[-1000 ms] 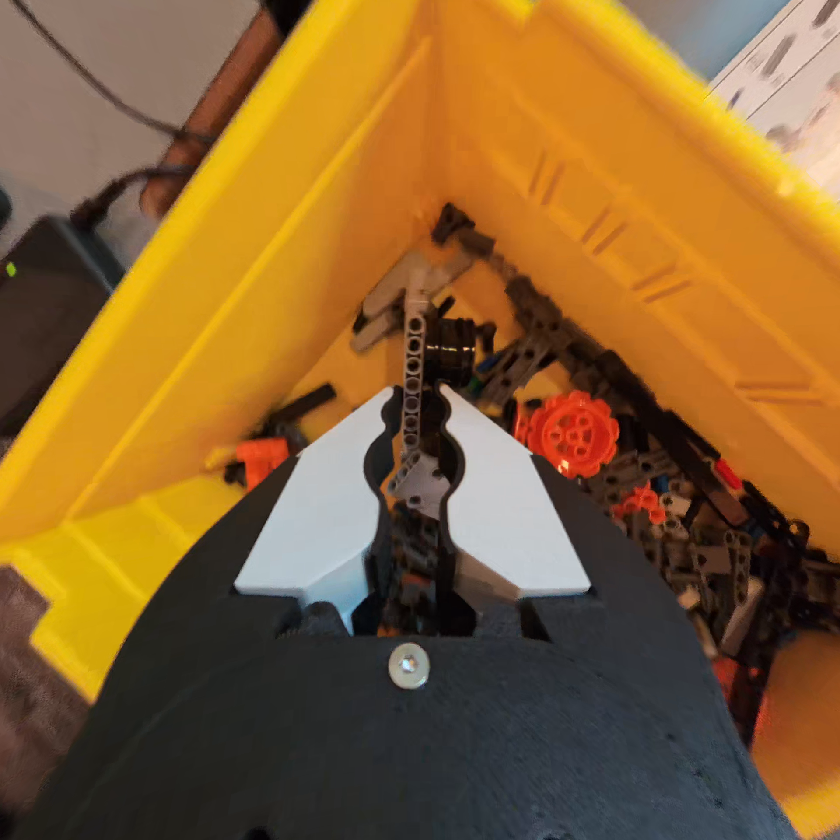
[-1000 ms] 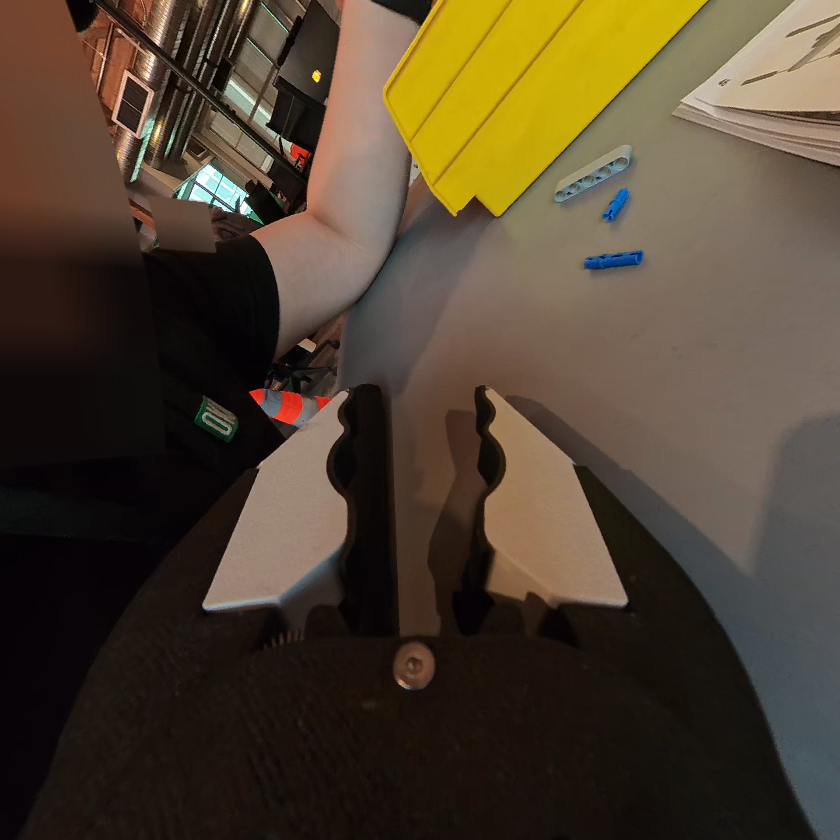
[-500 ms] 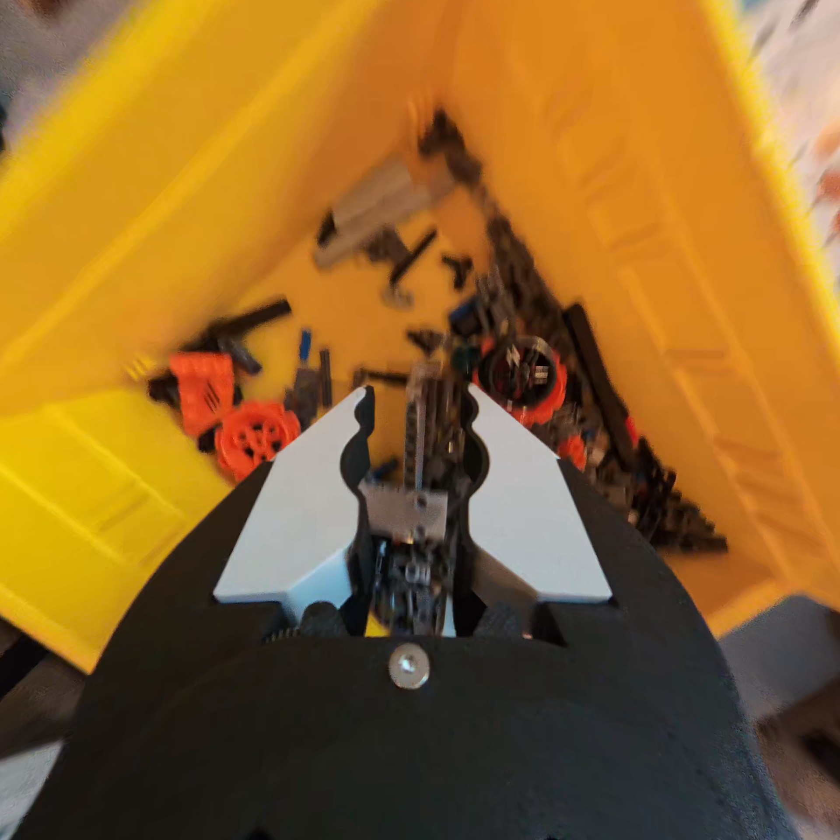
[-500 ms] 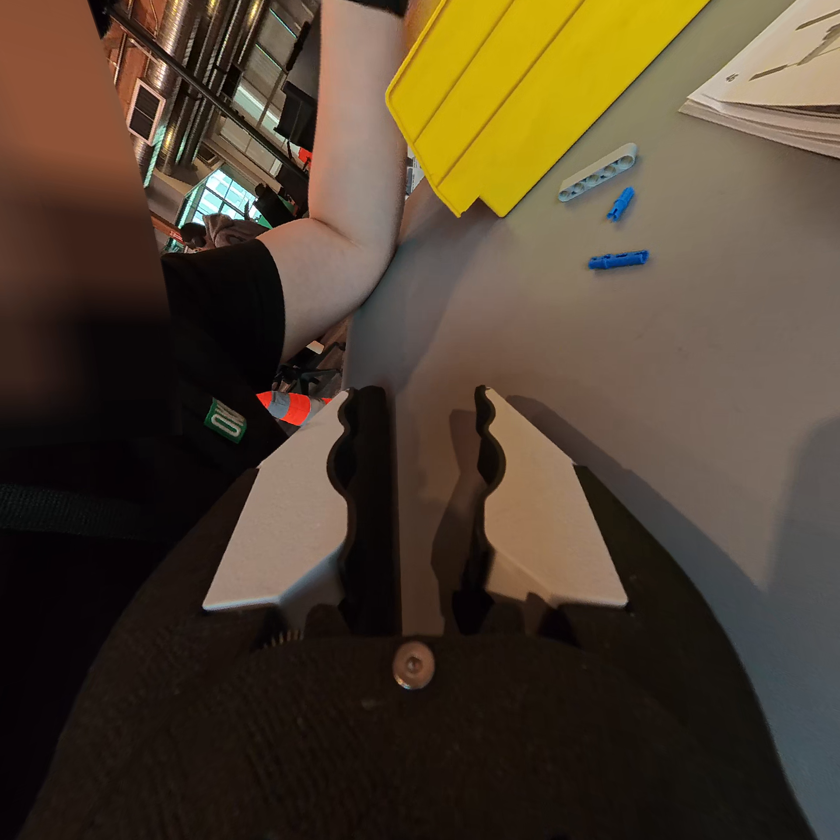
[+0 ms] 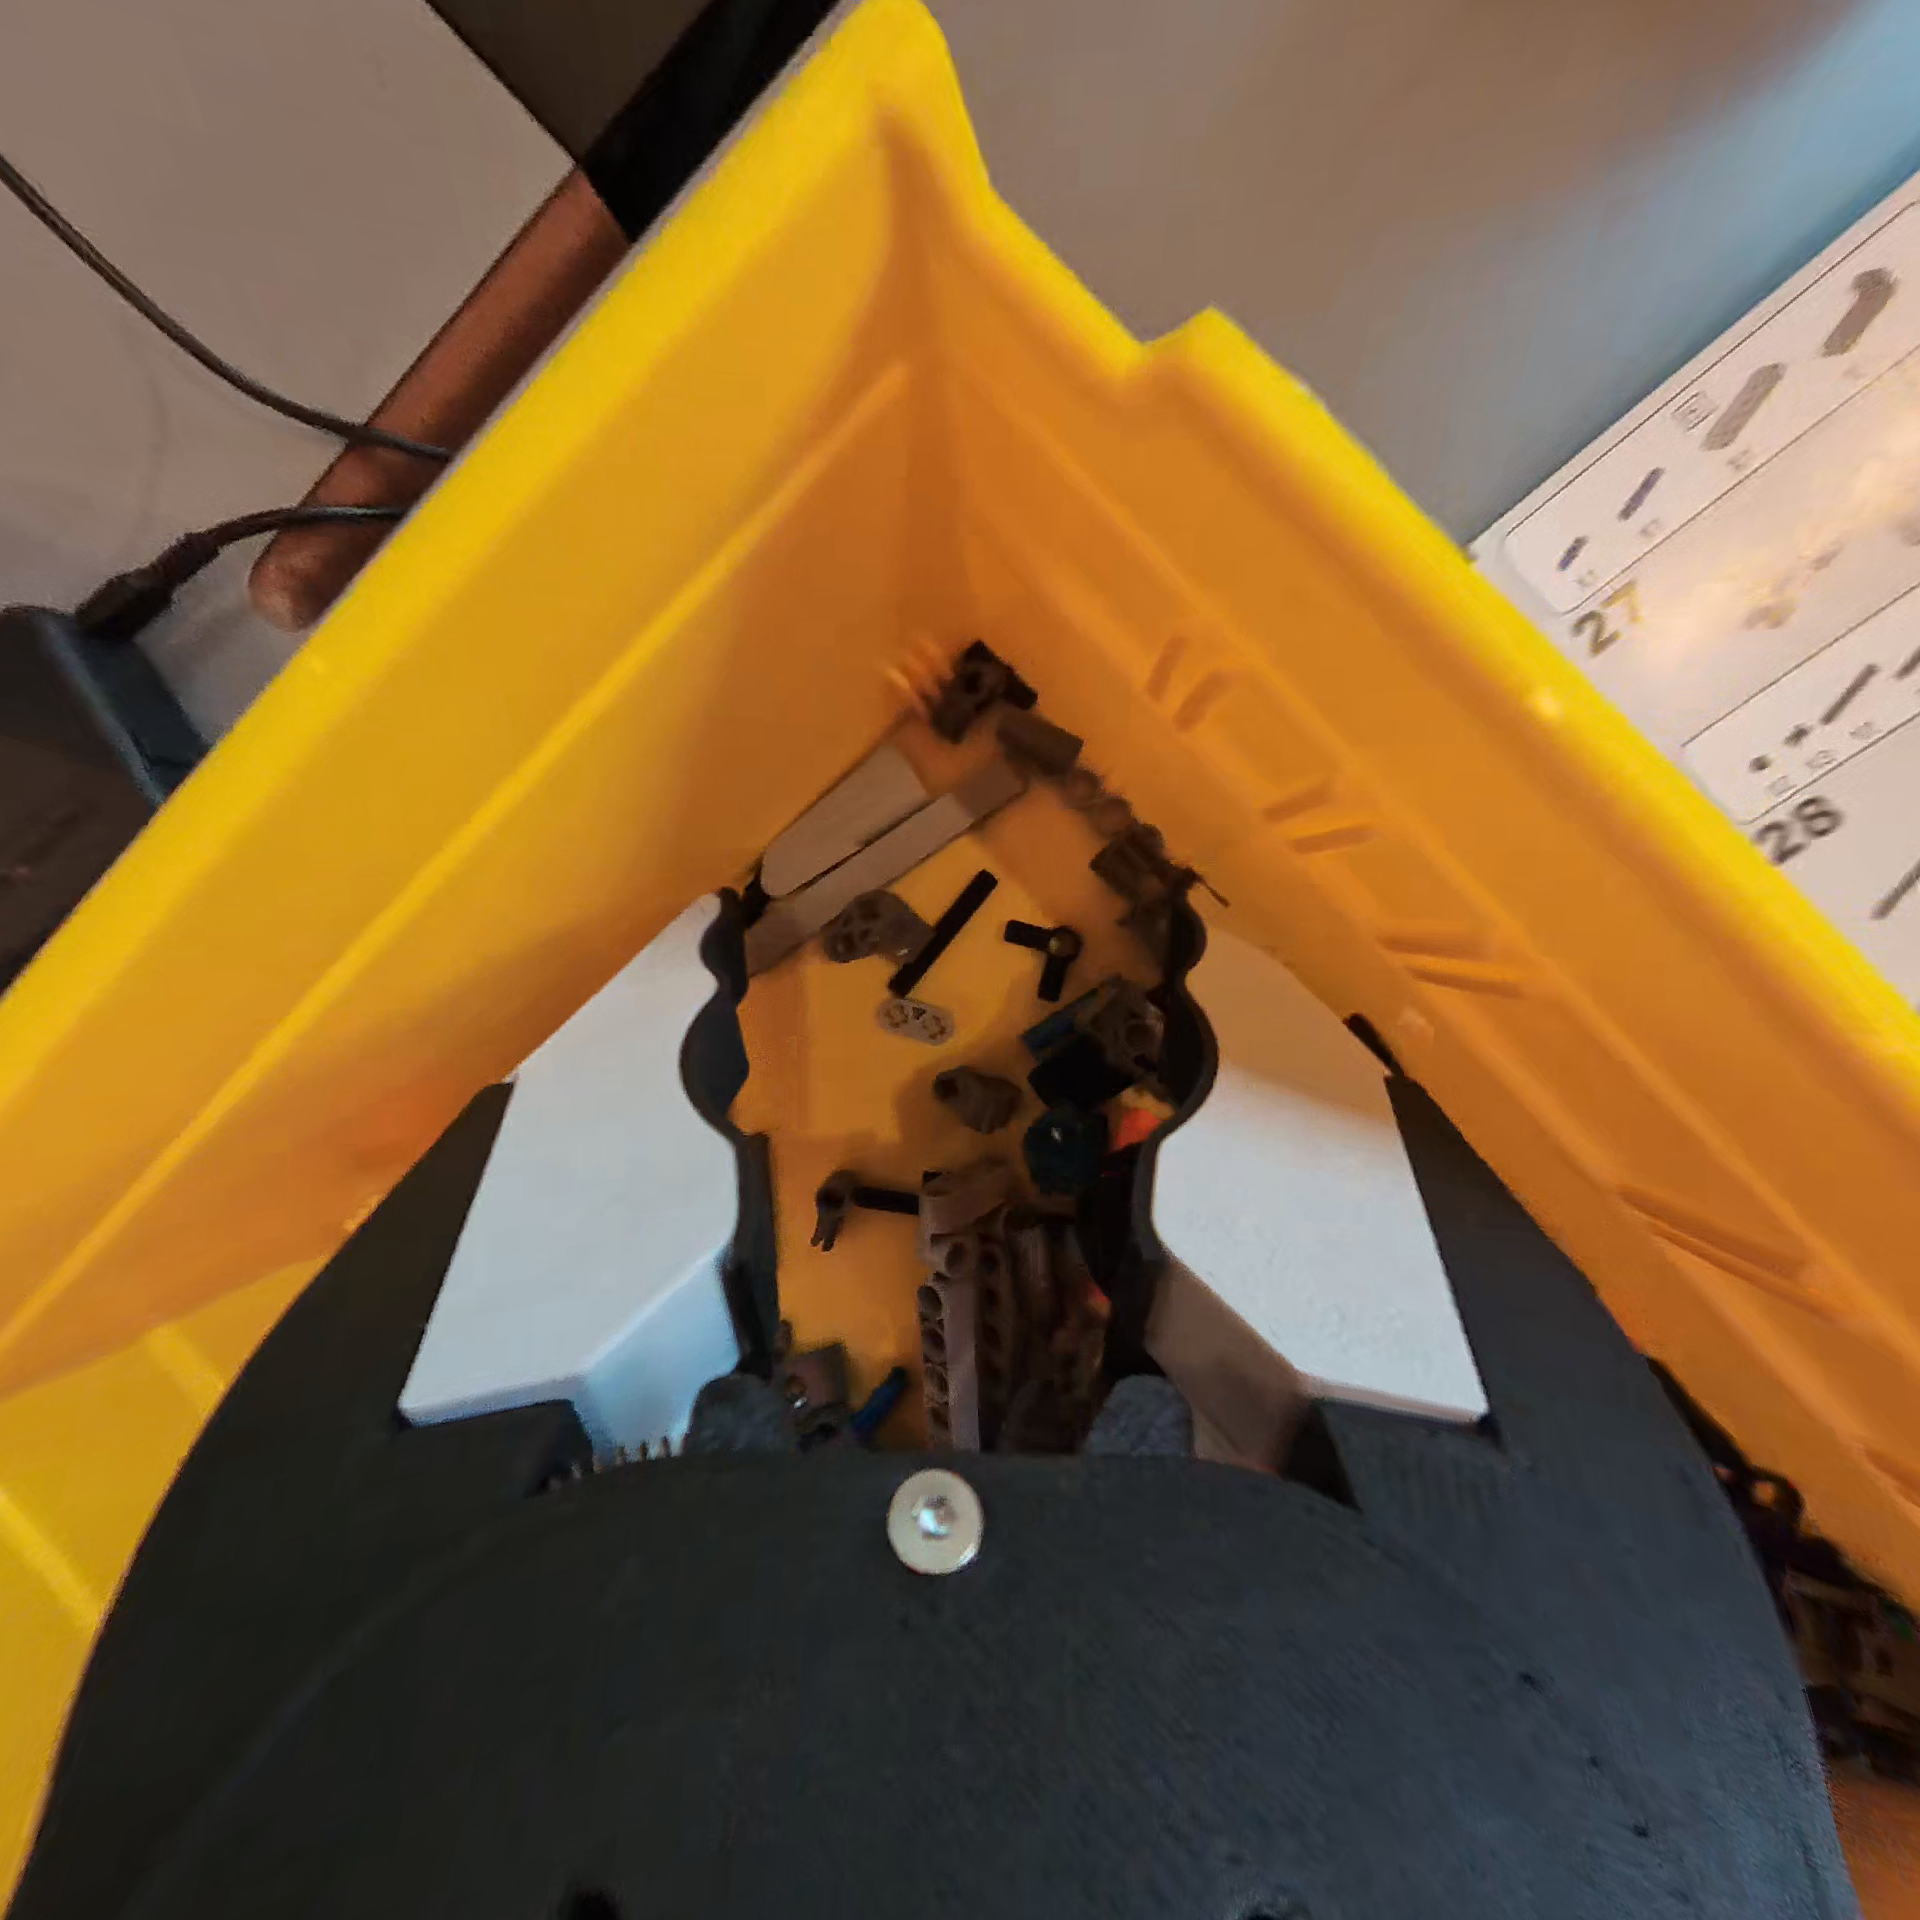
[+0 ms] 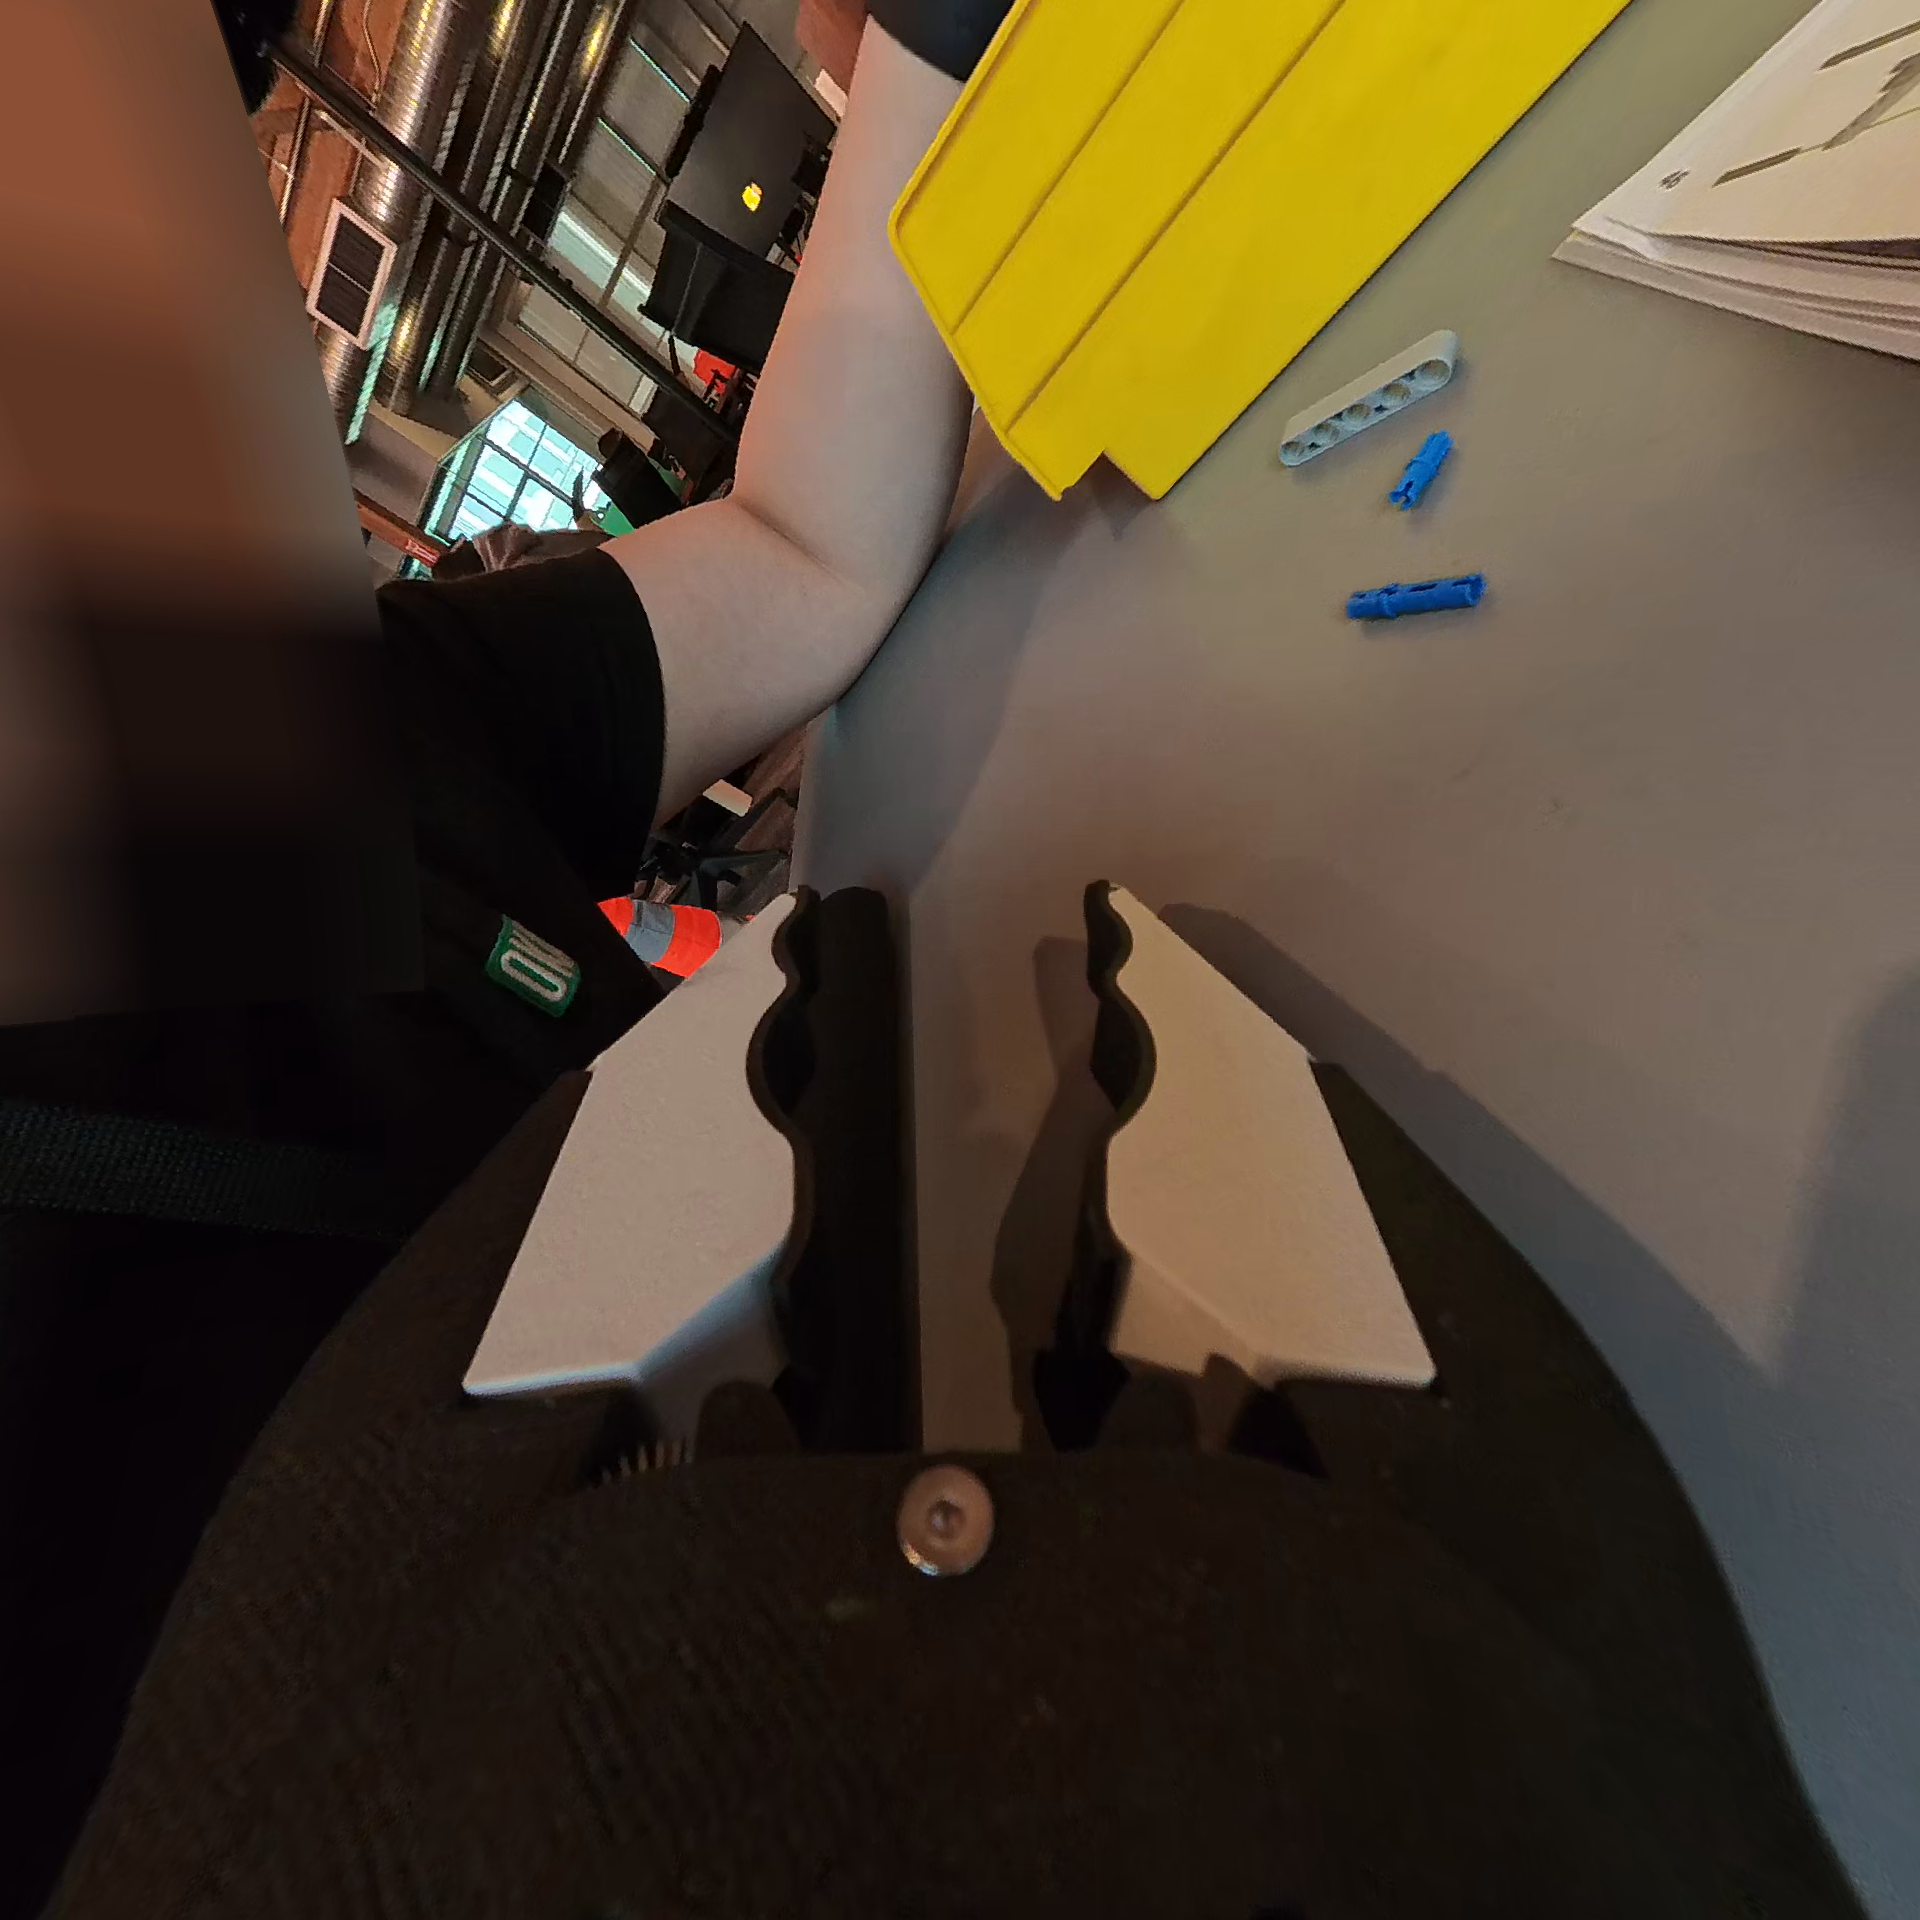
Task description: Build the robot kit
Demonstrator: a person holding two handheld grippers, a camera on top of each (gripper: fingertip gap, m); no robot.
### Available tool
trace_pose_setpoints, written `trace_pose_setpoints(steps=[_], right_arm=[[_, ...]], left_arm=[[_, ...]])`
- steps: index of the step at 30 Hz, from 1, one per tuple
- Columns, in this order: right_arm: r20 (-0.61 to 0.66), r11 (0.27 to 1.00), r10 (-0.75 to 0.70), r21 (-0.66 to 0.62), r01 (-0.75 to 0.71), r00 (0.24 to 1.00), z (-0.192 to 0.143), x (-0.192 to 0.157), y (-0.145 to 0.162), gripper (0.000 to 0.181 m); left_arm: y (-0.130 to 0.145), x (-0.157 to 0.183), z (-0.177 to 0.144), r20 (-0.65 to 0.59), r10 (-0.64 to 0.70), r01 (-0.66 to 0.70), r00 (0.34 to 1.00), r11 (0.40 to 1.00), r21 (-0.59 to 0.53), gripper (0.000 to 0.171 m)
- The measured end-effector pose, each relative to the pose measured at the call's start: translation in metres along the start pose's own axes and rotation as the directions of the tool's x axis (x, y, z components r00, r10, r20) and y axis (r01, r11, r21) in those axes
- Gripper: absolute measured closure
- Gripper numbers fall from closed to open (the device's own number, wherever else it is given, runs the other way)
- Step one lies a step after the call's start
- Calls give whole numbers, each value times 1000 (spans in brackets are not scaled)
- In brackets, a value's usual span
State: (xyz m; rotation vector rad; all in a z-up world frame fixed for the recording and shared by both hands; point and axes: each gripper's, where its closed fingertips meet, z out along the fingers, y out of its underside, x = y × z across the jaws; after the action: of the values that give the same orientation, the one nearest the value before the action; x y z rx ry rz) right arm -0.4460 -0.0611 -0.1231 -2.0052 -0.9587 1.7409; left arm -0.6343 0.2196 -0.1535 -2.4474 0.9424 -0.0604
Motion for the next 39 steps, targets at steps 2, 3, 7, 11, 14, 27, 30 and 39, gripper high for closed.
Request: trace_pose_setpoints(steps=[2,3,7,11,14,27,30,39], right_arm=[[1,1000,2,2,-2,1000,0,0,0,131],[1,1000,2,2,-2,1000,0,0,0,131],[4,1000,4,3,-4,1000,0,0,-1,131],[8,1000,7,7,-7,1000,-1,0,-1,131],[8,1000,8,6,-8,1000,-1,0,-1,131],[15,1000,10,6,-10,1000,0,-1,-1,131],[15,1000,10,6,-10,1000,1,-1,-1,131],[19,1000,12,9,-12,1000,0,-1,-1,131]], left_arm=[[3,-9,-2,57,6,-5,998,1000,-15,108],[7,-14,-3,79,4,-2,997,1000,-30,117],[30,-31,-10,125,-13,29,992,991,-129,167],[32,-45,-29,160,-90,108,983,988,-108,171],[39,-62,-52,222,-228,253,948,963,-91,136],[55,-73,-37,248,-433,470,867,875,-117,74],[59,-74,-35,297,-392,445,871,885,-138,78],[45,-33,-20,23,-473,469,881,864,-185,109]])
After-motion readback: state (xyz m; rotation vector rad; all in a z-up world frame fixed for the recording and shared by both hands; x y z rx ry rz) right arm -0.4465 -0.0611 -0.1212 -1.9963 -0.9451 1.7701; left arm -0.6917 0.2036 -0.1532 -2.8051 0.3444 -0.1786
